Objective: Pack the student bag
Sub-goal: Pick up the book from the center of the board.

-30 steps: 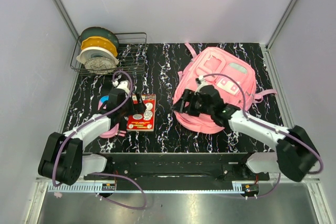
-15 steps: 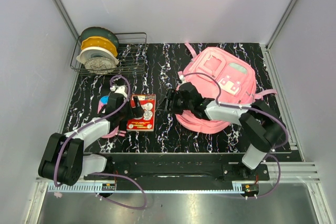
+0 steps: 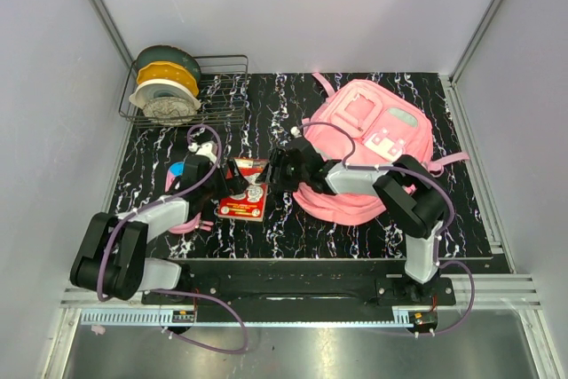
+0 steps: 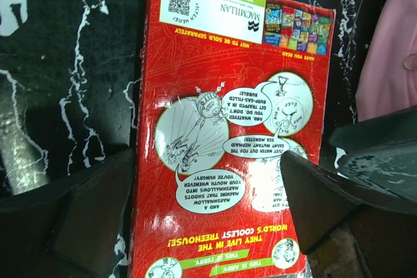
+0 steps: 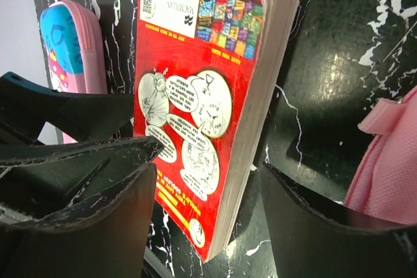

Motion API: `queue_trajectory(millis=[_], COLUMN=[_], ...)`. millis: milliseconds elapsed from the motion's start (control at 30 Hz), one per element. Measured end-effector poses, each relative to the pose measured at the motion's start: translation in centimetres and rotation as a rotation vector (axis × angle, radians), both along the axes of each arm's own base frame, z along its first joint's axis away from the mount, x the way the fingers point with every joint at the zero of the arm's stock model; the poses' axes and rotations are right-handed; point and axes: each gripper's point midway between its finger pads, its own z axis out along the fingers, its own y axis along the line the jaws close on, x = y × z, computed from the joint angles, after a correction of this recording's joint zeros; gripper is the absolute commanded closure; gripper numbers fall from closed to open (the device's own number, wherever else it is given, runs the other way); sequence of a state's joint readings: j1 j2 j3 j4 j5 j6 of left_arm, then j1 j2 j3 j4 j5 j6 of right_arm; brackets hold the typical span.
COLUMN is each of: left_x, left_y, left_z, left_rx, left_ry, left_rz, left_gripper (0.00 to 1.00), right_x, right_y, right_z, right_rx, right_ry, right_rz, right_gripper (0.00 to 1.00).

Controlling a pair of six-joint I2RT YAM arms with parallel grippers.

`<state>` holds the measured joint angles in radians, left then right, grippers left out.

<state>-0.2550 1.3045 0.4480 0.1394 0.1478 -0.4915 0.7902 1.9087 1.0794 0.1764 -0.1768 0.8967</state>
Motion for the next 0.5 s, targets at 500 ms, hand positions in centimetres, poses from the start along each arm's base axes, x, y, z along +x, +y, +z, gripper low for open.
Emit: queue_trajectory(millis=[500], left_x=[1.4], left_y=[-0.9], left_z=[0.2], left_rx=[-0.051], left_ry=[-0.036], left_rz=[0.001], left_gripper=[0.01], right_x=[0.7], right_y=[1.2], right_z=[-1.9], right_rx=[-0.033], right_ry=[0.026], right_rz=[-0.019], right_gripper=[0.3])
